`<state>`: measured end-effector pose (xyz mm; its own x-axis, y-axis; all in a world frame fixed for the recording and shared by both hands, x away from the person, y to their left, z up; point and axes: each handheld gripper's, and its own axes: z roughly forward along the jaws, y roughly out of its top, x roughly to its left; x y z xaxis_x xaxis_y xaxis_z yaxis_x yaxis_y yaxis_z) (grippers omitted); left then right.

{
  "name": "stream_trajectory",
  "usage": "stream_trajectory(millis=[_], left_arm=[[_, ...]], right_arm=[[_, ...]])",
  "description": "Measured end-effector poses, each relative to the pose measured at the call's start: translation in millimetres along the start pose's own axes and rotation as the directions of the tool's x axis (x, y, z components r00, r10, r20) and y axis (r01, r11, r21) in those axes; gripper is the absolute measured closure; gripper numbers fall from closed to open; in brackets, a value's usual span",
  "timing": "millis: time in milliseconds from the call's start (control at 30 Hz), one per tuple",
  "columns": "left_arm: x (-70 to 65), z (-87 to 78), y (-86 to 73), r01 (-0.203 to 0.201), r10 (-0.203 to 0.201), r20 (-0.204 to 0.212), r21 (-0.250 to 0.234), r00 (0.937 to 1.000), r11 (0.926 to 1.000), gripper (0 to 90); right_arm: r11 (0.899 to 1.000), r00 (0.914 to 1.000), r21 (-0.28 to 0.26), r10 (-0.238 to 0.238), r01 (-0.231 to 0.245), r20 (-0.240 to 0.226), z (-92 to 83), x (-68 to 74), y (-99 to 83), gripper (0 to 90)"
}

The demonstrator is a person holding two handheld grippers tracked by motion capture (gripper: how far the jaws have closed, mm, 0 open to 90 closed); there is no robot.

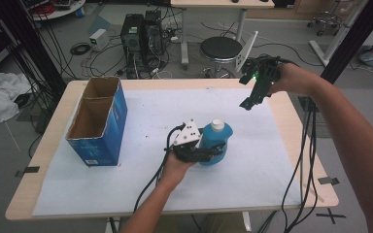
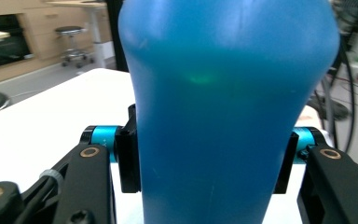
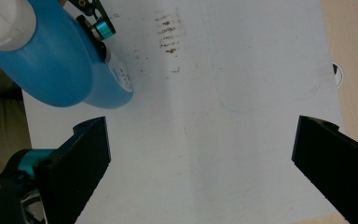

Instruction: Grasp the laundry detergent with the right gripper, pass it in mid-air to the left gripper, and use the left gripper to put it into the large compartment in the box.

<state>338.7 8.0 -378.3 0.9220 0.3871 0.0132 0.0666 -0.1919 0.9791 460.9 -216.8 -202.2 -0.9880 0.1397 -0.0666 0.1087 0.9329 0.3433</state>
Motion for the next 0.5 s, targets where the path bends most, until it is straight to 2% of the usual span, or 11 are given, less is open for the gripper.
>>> stream_trajectory(millis=[100,167,233,333,367,500], left_arm=[[9.9,-3.6,2.7,-0.023,0.021,0.078,0.018,0.9967,0.9996,44.3],[16.3,-5.6,2.4,-0.009,0.006,0.13,0.016,0.9915,0.9998,44.3],[20.7,-6.5,2.2,-0.003,0.001,0.179,0.013,0.9839,0.9999,44.3],[26.0,-5.2,2.2,-0.016,0.007,0.241,0.036,0.9706,0.9992,44.3],[27.5,-4.0,2.0,-0.015,0.002,0.248,0.051,0.9687,0.9986,44.3],[32.4,-1.4,-2.1,-0.051,0.03,0.27,0.071,0.9625,0.9962,44.3]], right_arm=[[1.0,1.0,0.007,0.005,-0.005,-0.002,0.8,0.5,1.2,3.3],[1.0,1.0,0.003,0.0,0.0,-0.002,1.5,0.5,2.3,3.3],[1.0,1.0,0.003,0.002,-0.002,-0.003,1.4,1.1,3.2,3.3],[1.0,1.0,0.008,0.009,-0.009,-0.004,1.0,2.0,3.2,3.3],[1.0,0.9999,0.008,0.009,-0.009,-0.004,1.0,2.0,3.2,3.3],[1.0,1.0,0.007,0.002,-0.002,-0.002,0.8,2.3,3.5,3.3]])
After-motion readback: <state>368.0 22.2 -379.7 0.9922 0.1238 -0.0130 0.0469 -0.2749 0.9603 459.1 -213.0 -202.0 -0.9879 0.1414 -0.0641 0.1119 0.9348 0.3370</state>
